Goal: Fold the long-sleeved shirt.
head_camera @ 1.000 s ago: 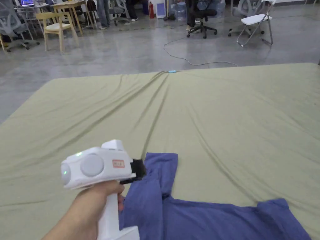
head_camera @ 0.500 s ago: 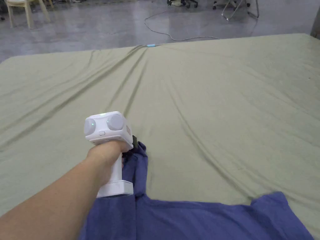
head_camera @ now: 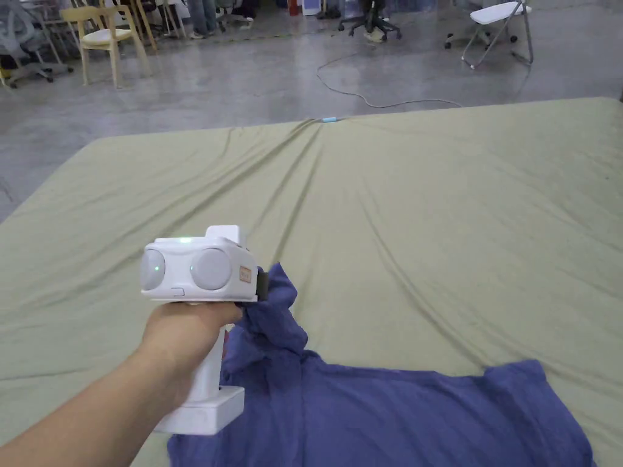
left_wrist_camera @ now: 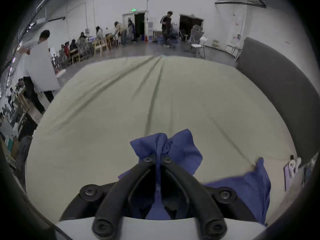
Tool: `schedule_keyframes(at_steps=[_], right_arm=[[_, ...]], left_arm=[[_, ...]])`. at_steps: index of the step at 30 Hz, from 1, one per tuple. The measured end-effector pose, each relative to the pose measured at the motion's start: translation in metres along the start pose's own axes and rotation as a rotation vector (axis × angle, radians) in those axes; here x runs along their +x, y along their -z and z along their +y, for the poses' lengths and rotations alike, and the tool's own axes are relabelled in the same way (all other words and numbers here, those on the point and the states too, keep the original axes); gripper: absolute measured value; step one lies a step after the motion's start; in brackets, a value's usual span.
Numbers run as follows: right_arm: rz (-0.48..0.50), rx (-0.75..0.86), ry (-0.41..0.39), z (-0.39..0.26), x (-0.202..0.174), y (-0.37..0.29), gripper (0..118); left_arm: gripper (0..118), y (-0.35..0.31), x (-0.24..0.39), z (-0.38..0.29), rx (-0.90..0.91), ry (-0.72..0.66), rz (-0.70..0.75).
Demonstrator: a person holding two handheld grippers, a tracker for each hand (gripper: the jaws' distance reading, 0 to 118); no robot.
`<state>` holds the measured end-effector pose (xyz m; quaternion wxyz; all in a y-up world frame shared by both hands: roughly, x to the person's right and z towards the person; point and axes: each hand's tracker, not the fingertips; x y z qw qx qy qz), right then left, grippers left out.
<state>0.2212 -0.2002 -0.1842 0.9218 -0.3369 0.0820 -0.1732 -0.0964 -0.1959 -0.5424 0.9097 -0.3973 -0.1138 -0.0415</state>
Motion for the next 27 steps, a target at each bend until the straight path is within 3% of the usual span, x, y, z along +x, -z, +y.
schedule_keyframes(at_steps=[6,11,12,13,14,15,17,19,25,26,27], right_arm=[[0.037,-0.008,-0.056,-0.012,-0.027,-0.019,3],[0.040,-0.040,-0.082,-0.025,-0.042,-0.030,3],[0.038,-0.045,-0.088,-0.026,-0.045,-0.032,3],[0.033,-0.053,-0.096,-0.028,-0.047,-0.034,3],[0.027,-0.059,-0.101,-0.029,-0.048,-0.035,3],[0.026,-0.062,-0.105,-0.031,-0.050,-0.037,3],[0.025,-0.068,-0.104,-0.032,-0.051,-0.039,3],[0.020,-0.065,-0.098,-0.033,-0.049,-0.042,3],[0.029,-0.069,-0.070,-0.031,-0.047,-0.033,3],[0.028,-0.068,-0.065,-0.031,-0.046,-0.029,3],[0.027,-0.069,-0.060,-0.030,-0.046,-0.024,3]], left_arm=[[3,-0.041,-0.002,-0.093,-0.095,-0.012,0.047],[7,-0.015,-0.016,-0.161,-0.273,-0.158,0.044],[18,-0.009,-0.019,-0.169,-0.295,-0.186,0.039],[47,-0.002,-0.021,-0.176,-0.327,-0.222,0.026],[68,0.005,-0.028,-0.183,-0.333,-0.295,0.021],[81,0.010,-0.032,-0.189,-0.305,-0.329,-0.010],[84,0.001,-0.031,-0.187,-0.205,-0.303,-0.050],[106,-0.013,-0.031,-0.179,-0.191,-0.266,0.004],[107,-0.096,-0.033,-0.180,-0.061,-0.286,-0.086],[103,-0.109,-0.035,-0.183,-0.072,-0.274,-0.083],[88,-0.119,-0.038,-0.187,-0.092,-0.239,-0.106]])
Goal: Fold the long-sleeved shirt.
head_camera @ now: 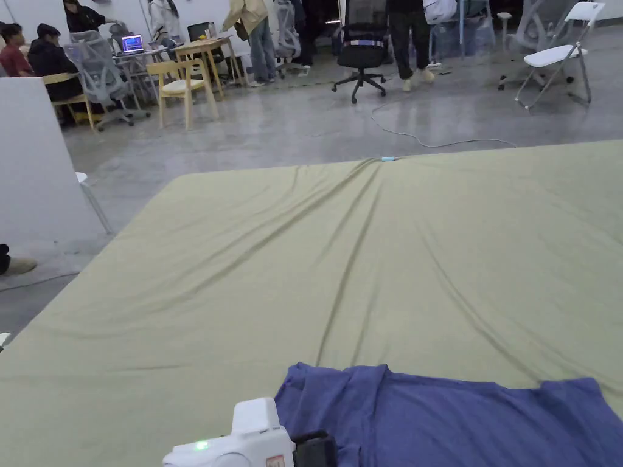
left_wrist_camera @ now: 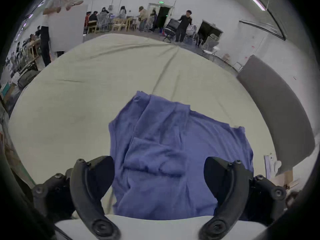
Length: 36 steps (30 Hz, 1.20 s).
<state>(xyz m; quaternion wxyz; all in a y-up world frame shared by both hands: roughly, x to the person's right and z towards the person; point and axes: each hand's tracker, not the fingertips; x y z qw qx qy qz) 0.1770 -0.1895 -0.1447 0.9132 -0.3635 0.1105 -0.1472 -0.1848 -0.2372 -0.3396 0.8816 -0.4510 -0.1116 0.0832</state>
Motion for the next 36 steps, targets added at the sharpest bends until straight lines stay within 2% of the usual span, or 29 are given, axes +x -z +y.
schedule_keyframes(at_steps=[1,2,3,6,7,9,10,11,12,13,15,19,20,21,22,23,24,26,27,29,30,31,33,36], right_arm=[[0.001,-0.001,0.009,0.001,-0.001,0.005,3],[0.005,-0.001,0.016,0.002,-0.002,0.009,3],[0.009,-0.002,0.023,0.005,-0.004,0.013,3],[0.021,-0.003,0.028,0.010,-0.008,0.023,3],[0.026,-0.005,0.025,0.010,0.000,0.029,3],[0.033,-0.014,0.020,0.013,0.001,0.036,3],[0.033,-0.018,0.018,0.015,0.002,0.039,3],[0.031,-0.020,0.019,0.017,0.004,0.042,3],[0.028,-0.023,0.021,0.018,0.005,0.045,3],[0.025,-0.026,0.026,0.019,0.006,0.049,3],[0.015,-0.031,0.038,0.020,0.013,0.056,3],[-0.018,-0.055,0.047,0.025,0.023,0.071,3],[-0.032,-0.060,0.043,0.027,0.027,0.075,3],[-0.052,-0.070,0.039,0.030,0.030,0.078,3],[-0.074,-0.079,0.039,0.034,0.035,0.082,3],[-0.087,-0.086,0.041,0.040,0.041,0.087,3],[-0.101,-0.094,0.046,0.046,0.048,0.092,3],[-0.128,-0.099,0.064,0.065,0.066,0.106,4],[-0.141,-0.100,0.076,0.078,0.078,0.116,16],[-0.165,-0.121,0.066,0.110,0.101,0.142,98],[-0.200,-0.141,0.052,0.125,0.112,0.160,118],[-0.245,-0.098,0.080,0.133,0.135,0.174,115],[-0.280,-0.139,0.063,0.154,0.163,0.217,117],[-0.357,-0.307,0.057,0.181,0.196,0.274,117]], left_arm=[[34,-0.006,0.001,-0.006,0.022,0.037,0.026],[1,-0.009,0.001,-0.015,0.043,0.058,0.059],[0,-0.012,-0.003,-0.022,0.077,0.059,0.129],[1,-0.008,-0.014,-0.021,0.058,0.017,-0.004],[21,-0.003,-0.017,-0.013,0.077,0.000,-0.011],[102,0.010,-0.021,0.007,0.113,0.024,0.027],[117,0.023,-0.018,0.025,0.121,0.045,0.051],[112,0.035,-0.020,0.036,0.116,0.064,0.104],[112,0.046,-0.022,0.052,0.178,0.062,0.056],[113,0.062,-0.024,0.066,0.159,0.070,0.125],[113,0.098,-0.023,0.091,0.113,0.071,0.144],[96,0.175,-0.026,0.114,0.002,0.048,0.131],[96,0.190,-0.027,0.112,-0.032,0.063,0.128],[80,0.199,-0.026,0.109,-0.050,0.088,0.150],[45,0.206,-0.020,0.105,-0.080,0.103,0.147],[23,0.202,-0.017,0.100,-0.070,0.103,0.104],[19,0.196,-0.011,0.097,-0.022,0.096,0.081],[14,0.186,0.003,0.093,-0.021,0.205,0.133],[13,0.181,0.005,0.090,-0.017,0.228,0.110],[13,0.168,0.001,0.090,-0.003,0.186,0.066],[13,0.163,0.000,0.095,0.001,0.168,0.057],[13,0.156,-0.002,0.097,0.014,0.152,0.047],[13,0.143,-0.006,0.100,0.035,0.124,0.020],[13,0.138,-0.011,0.105,0.042,0.118,-0.001]])
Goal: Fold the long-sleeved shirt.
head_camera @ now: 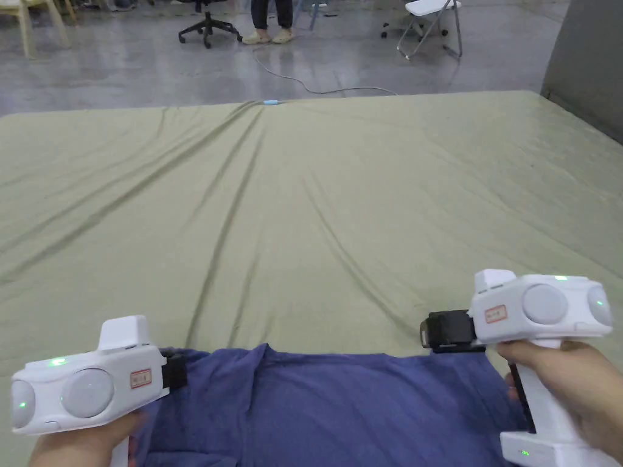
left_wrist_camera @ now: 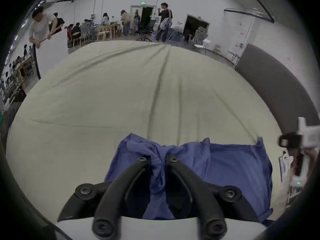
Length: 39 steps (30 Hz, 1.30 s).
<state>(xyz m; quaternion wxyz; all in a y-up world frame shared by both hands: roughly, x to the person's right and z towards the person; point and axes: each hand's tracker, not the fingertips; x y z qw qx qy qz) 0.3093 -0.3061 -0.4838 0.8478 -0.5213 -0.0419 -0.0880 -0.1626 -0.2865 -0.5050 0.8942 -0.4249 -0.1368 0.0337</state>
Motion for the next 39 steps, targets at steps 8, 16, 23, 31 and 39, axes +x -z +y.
schedule_keyframes(at_steps=[8,16,23,31,39], right_arm=[[-0.058,-0.158,0.117,0.002,0.004,0.019,6],[0.121,0.077,-0.052,-0.068,-0.014,-0.133,6],[0.180,0.037,-0.089,-0.189,-0.011,-0.198,6],[0.102,-0.141,-0.127,-0.255,-0.015,-0.170,6],[0.074,-0.086,-0.027,-0.257,-0.010,-0.157,118]], left_arm=[[12,-0.004,-0.018,-0.010,0.033,-0.014,-0.062],[12,-0.086,-0.027,-0.032,0.116,0.021,-0.121],[12,-0.165,-0.034,-0.118,-0.028,0.068,-0.115],[12,-0.163,-0.043,-0.197,-0.249,0.046,-0.030],[116,-0.150,-0.056,-0.191,-0.135,-0.104,0.139]])
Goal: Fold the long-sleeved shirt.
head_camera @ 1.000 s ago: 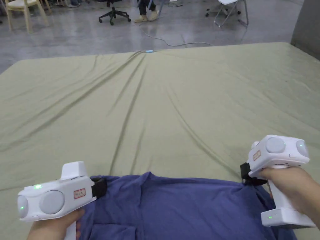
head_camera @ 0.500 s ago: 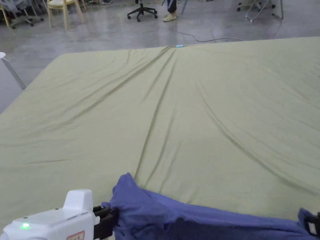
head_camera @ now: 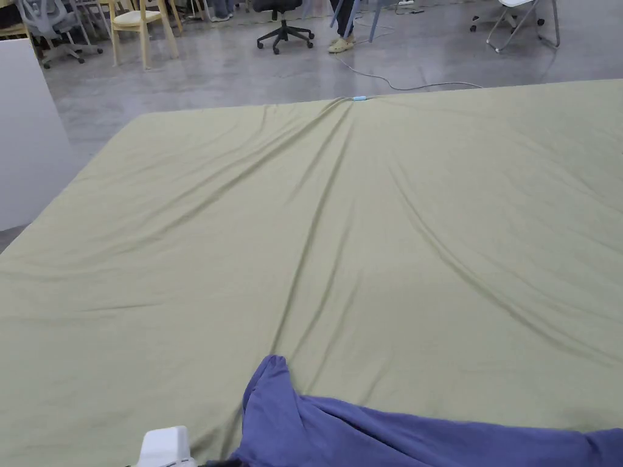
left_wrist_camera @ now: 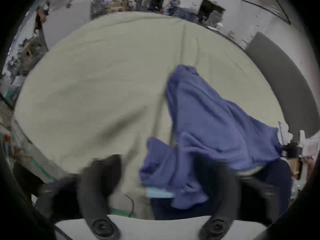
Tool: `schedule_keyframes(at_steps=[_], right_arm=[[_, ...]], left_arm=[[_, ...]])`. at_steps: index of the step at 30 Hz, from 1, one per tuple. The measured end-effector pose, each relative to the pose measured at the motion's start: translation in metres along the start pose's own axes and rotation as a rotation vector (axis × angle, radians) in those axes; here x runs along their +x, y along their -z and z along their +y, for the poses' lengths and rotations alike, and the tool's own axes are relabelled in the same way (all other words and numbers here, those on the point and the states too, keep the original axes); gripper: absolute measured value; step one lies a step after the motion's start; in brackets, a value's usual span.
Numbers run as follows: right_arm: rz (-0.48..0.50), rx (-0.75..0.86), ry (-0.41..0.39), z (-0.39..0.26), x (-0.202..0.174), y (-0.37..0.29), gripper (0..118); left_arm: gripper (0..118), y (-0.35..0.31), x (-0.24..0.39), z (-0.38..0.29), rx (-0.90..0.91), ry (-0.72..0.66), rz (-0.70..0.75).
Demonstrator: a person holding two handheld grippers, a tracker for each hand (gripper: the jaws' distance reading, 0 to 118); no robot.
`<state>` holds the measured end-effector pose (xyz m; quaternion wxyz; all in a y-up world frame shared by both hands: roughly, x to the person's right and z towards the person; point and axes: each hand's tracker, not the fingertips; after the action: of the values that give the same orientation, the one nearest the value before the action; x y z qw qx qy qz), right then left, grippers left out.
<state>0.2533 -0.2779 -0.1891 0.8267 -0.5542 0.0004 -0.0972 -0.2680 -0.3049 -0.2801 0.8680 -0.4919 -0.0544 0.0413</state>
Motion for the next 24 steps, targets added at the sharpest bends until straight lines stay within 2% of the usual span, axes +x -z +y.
schedule_keyframes(at_steps=[1,3,4,5,6,7,8,9,10,13,14,15,16,17,19,22,24], right_arm=[[-0.001,0.084,0.001,0.000,0.002,-0.013,112],[-0.016,0.191,0.039,0.004,0.002,-0.036,111],[0.008,0.226,0.089,0.001,0.004,-0.047,110],[0.074,0.252,0.122,0.000,0.004,-0.056,110],[0.134,0.265,0.139,0.000,0.004,-0.062,104],[0.208,0.293,0.154,-0.002,0.003,-0.067,79],[0.252,0.313,0.153,-0.003,0.001,-0.067,47],[0.269,0.309,0.151,-0.004,-0.003,-0.065,8],[0.256,0.311,0.145,-0.005,-0.006,-0.066,3],[0.435,0.284,0.124,-0.005,-0.014,-0.054,3],[0.484,0.263,0.125,-0.005,-0.015,-0.050,3],[0.506,0.251,0.121,-0.006,-0.017,-0.047,3],[0.515,0.243,0.107,-0.005,-0.020,-0.043,3],[0.521,0.237,0.086,-0.005,-0.021,-0.041,3],[0.551,0.218,0.054,-0.005,-0.022,-0.036,3],[0.604,0.200,0.060,-0.005,-0.022,-0.027,3],[0.607,0.195,0.070,-0.004,-0.022,-0.020,3]], left_arm=[[116,-0.014,-0.002,0.002,0.063,-0.027,-0.050],[116,-0.041,-0.003,0.004,0.122,-0.093,-0.146],[116,-0.049,-0.001,0.004,0.123,-0.126,-0.179],[116,-0.053,0.002,0.003,0.114,-0.142,-0.196],[115,-0.055,0.005,0.002,0.096,-0.142,-0.203],[110,-0.057,0.008,0.001,0.024,-0.117,-0.247],[94,-0.055,0.012,0.001,-0.033,-0.076,-0.287],[59,-0.053,0.016,0.000,-0.028,-0.065,-0.303],[1,-0.048,0.018,-0.003,0.004,-0.077,-0.295],[4,-0.028,0.004,0.010,-0.005,-0.139,-0.347],[16,-0.020,-0.004,0.017,-0.009,-0.184,-0.398],[48,-0.013,-0.009,0.022,-0.021,-0.212,-0.423],[106,-0.003,-0.013,0.028,-0.030,-0.217,-0.414],[118,0.007,-0.015,0.031,-0.026,-0.205,-0.407],[113,0.019,-0.007,0.042,0.008,-0.158,-0.450],[113,0.053,0.013,0.055,-0.123,-0.145,-0.475],[105,0.074,0.019,0.049,-0.216,-0.138,-0.469]])
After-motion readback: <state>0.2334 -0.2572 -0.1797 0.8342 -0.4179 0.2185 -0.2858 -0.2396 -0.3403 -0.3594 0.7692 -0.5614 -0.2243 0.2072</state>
